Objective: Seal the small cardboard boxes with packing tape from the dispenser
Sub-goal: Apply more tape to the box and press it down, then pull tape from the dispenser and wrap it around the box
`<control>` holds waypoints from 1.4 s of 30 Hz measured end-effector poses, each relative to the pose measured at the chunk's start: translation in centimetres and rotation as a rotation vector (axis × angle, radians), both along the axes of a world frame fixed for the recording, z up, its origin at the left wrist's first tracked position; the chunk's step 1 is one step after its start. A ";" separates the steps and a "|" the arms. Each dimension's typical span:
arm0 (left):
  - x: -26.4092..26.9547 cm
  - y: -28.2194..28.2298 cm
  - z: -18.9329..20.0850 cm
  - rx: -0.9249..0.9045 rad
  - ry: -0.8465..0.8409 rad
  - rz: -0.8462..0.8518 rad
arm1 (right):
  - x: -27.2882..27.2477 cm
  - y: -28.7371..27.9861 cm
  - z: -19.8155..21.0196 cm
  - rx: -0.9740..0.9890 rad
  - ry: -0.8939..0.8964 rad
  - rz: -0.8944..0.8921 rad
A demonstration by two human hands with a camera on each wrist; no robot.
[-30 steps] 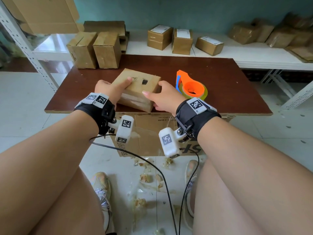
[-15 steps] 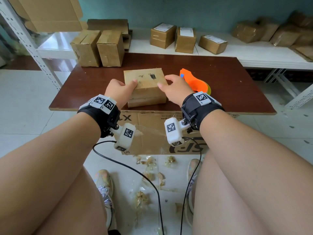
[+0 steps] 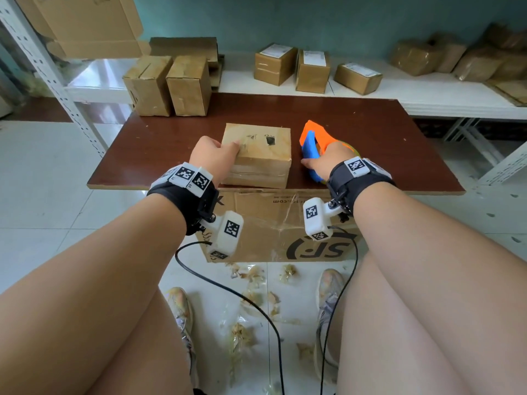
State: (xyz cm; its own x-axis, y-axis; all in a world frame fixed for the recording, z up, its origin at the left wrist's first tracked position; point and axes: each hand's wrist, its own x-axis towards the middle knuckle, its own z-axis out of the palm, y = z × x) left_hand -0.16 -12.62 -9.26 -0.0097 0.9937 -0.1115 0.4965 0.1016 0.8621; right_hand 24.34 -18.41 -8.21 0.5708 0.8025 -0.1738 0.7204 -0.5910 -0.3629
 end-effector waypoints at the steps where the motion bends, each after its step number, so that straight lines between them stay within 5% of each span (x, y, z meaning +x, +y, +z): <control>1: -0.1 0.0 -0.1 0.004 0.014 -0.001 | 0.1 -0.5 0.6 0.026 0.013 0.009; 12: 1.7 -0.2 0.7 0.024 0.139 0.038 | -0.3 -1.8 3.2 0.566 0.391 -0.218; 15: 3.2 -0.6 0.7 0.005 0.197 0.102 | -0.9 -2.2 5.1 0.755 0.574 -0.311; 18: 4.3 -1.7 1.6 0.185 0.275 0.155 | -1.2 -3.2 7.3 0.935 0.839 -0.395; 21: 4.8 -2.7 3.5 0.432 0.111 -0.013 | -1.2 -3.6 8.1 0.955 1.051 -0.410; 23: 5.3 -3.5 4.4 0.441 -0.120 -0.095 | -1.6 -3.4 8.0 0.891 1.178 -0.342; 28: 6.9 -5.5 5.1 -0.052 -0.658 -0.216 | -4.0 -2.9 7.7 0.831 1.471 -0.105; 31: 7.5 -6.0 5.2 -0.152 -0.919 -0.164 | -5.3 -2.9 7.4 0.814 1.546 -0.039; 35: 6.9 -5.7 5.7 -0.229 -1.092 0.049 | -6.5 -3.2 7.7 0.738 1.614 0.031; 42: 4.7 -3.2 6.3 -0.408 -1.144 0.154 | -7.2 -4.3 8.6 0.611 1.542 0.185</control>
